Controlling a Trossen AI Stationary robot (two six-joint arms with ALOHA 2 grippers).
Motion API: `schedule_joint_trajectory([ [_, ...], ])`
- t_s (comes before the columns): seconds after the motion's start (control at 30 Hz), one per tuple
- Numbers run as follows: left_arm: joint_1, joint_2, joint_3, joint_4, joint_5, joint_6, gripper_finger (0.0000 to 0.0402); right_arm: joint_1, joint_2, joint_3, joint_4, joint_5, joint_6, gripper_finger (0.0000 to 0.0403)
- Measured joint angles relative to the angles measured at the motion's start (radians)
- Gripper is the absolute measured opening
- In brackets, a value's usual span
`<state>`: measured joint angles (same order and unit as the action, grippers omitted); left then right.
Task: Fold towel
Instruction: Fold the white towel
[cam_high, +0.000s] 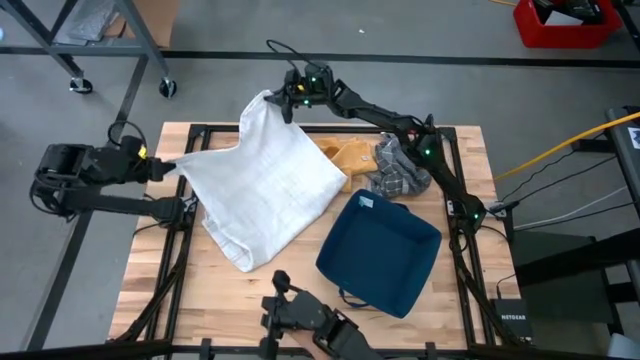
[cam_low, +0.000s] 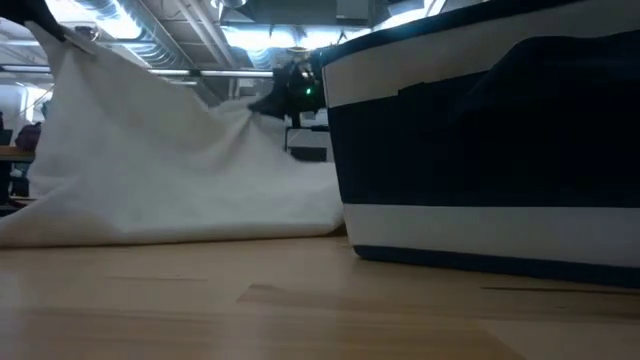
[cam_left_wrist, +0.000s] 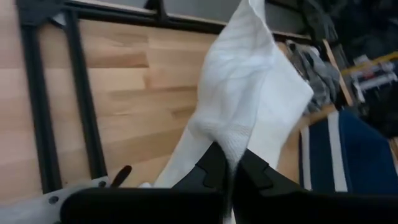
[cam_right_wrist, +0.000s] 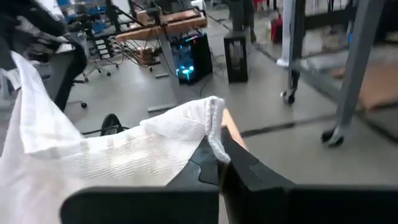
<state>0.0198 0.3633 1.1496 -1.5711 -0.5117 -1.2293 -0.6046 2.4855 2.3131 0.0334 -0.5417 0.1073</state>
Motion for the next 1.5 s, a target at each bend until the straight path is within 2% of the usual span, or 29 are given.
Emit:
schedule_joint_trajectory([
  [0.1,0.052,0.001,-0.024,0.000,0.028,-0.002,0.0000,-0.008,0.020,-0.001,-0.016,0.001,0.051,0.0001],
  [0.27,0.120,0.002,-0.106,0.000,0.199,-0.018,0.0000,-0.014,0.020,-0.001,-0.056,-0.025,0.055,0.0001],
  [0.37,0.146,0.006,-0.155,-0.001,0.269,-0.019,0.0000,-0.019,0.013,-0.001,-0.060,-0.056,0.098,0.0001],
  [0.47,0.159,0.012,-0.191,-0.001,0.323,-0.025,0.0000,-0.028,0.007,-0.001,-0.081,-0.130,0.164,0.0001],
  [0.63,0.160,0.053,-0.202,0.000,0.395,-0.027,0.0000,-0.033,0.006,-0.001,-0.237,-0.208,0.230,0.0001],
  [0.87,0.156,0.171,-0.202,0.009,0.477,0.002,0.0000,-0.031,0.006,-0.001,-0.444,-0.345,0.226,0.0001],
  [1.03,0.145,0.279,-0.203,0.074,0.533,0.074,0.0000,-0.029,-0.004,-0.001,-0.572,-0.470,0.198,0.0001],
  [1.23,0.043,0.373,-0.203,0.162,0.568,0.083,0.0000,-0.015,-0.079,-0.001,-0.891,-0.440,-0.064,0.0001],
  [1.5,-0.145,0.476,-0.203,0.178,0.581,-0.057,0.0000,0.017,-0.102,-0.001,-1.279,-0.110,-0.343,0.0001],
])
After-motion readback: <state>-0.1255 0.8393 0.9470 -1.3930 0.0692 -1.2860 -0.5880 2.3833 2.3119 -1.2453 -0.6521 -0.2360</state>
